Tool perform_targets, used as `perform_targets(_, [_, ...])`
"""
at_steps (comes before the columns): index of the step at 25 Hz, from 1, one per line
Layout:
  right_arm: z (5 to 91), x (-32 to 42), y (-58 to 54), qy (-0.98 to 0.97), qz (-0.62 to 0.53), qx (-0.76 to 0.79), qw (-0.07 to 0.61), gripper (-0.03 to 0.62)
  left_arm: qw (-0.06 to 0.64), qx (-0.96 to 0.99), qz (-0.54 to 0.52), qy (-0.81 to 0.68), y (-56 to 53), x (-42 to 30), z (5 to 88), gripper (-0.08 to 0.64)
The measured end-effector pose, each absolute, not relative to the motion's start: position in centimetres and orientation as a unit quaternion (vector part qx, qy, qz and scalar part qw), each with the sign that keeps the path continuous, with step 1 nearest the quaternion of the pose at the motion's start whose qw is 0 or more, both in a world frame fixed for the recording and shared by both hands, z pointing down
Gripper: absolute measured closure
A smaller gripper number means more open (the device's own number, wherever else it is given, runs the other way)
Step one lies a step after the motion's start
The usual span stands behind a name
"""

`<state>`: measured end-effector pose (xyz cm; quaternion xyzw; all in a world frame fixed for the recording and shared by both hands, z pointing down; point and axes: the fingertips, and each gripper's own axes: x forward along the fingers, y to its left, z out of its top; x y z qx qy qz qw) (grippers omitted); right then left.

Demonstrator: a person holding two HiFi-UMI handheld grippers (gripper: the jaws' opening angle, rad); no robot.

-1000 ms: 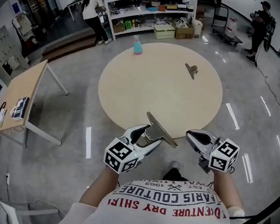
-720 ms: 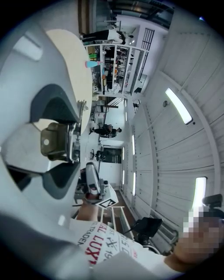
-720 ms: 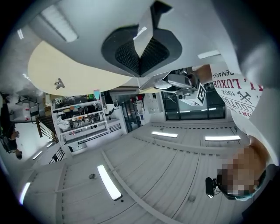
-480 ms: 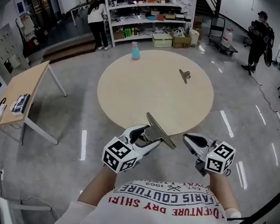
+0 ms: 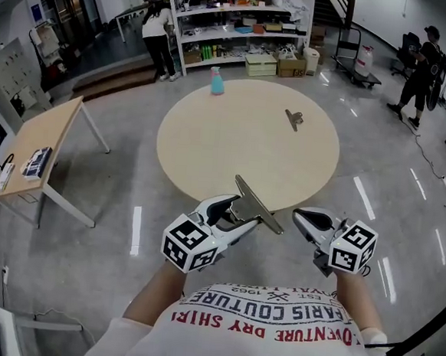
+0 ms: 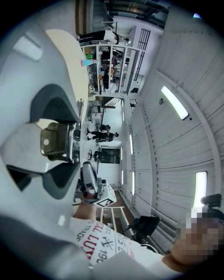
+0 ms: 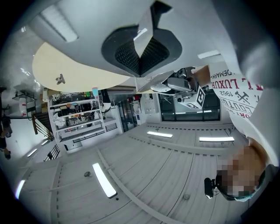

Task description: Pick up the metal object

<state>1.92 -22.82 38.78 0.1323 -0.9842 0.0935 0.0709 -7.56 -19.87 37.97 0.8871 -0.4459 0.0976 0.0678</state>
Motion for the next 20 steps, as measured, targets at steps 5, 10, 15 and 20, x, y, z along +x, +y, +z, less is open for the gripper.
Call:
perform_targets(5, [39.3,1.0,-22.7,-0.985,0.091,0.125,0.078,0.592,0.067,0.885,0.099,-0.451,-19.9,-8.5,37.9,0.282])
perform_targets(10, [39.0,-0.2,-23.2,-0.986,0.089,0.120,0.079,0.592,0.066,0.881,0.102,-0.457,-20.4,-9.7,37.9,0.282])
perform_targets(15, [39.4,-1.0,-24.1,-0.985,0.090,0.122,0.081,0.592,0.067,0.882,0.103,-0.455,-21.3,-10.6,38.2,0.282])
perform_targets(20, [39.7,-1.5,-24.4,-0.984,0.092,0.127,0.082,0.592,0.068,0.883,0.105,-0.452,-21.6,-11.3,38.4,0.282])
